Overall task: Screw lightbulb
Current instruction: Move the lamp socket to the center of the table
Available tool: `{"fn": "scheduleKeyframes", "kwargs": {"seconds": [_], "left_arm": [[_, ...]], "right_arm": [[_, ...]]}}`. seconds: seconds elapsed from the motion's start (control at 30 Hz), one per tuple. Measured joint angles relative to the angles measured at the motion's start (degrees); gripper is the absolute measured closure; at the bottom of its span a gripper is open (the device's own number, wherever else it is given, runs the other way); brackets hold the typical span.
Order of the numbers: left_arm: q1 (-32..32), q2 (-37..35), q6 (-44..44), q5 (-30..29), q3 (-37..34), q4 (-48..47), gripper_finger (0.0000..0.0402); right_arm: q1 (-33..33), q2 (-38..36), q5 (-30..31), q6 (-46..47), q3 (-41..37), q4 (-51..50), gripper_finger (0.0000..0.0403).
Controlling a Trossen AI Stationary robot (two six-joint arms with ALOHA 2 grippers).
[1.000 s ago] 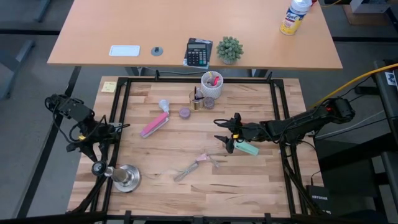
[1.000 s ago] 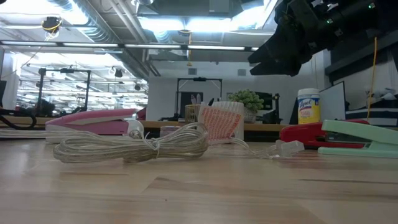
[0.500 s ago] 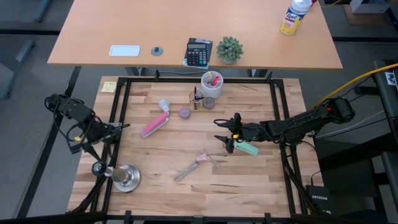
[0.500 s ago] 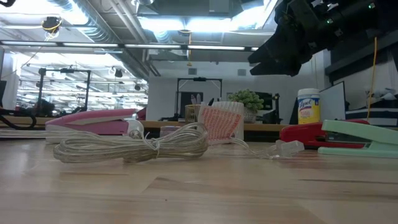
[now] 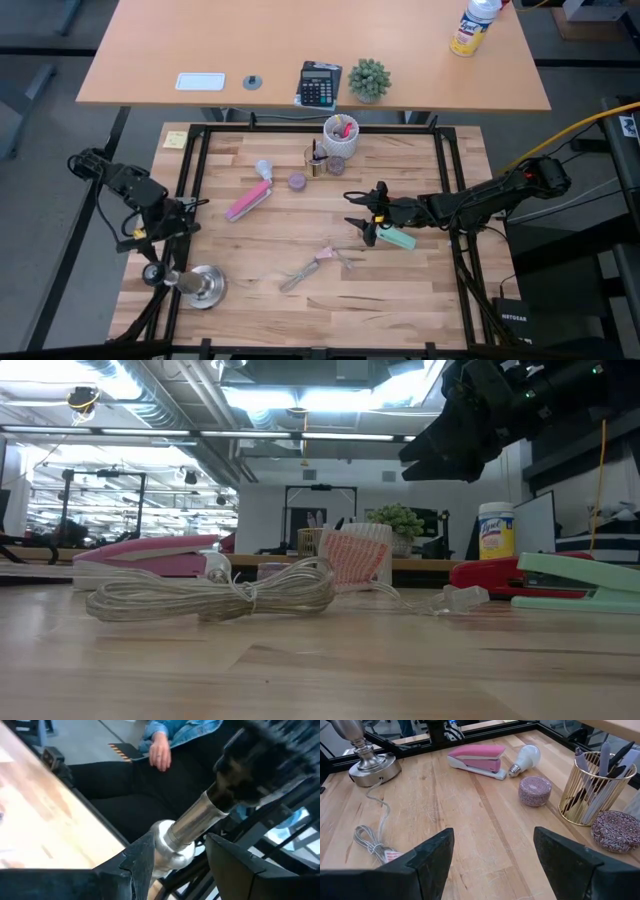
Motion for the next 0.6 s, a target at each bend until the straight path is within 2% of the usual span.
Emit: {"fn": "scheduleKeyframes", "kwargs": {"seconds": [0.23, 0.6], "left_arm": [[-0.02, 0.01, -1.83, 0.25, 0.00, 2.58, 0.0234], [-0.02, 1.29, 5.04, -2.04, 0.00, 4.78, 0.0234]], "right_arm": [[0.02, 0.00, 0.01, 0.01, 0.00, 0.00, 0.0123], [0.00, 0.00, 0.01, 0.00, 0.00, 0.00, 0.0123]]}}
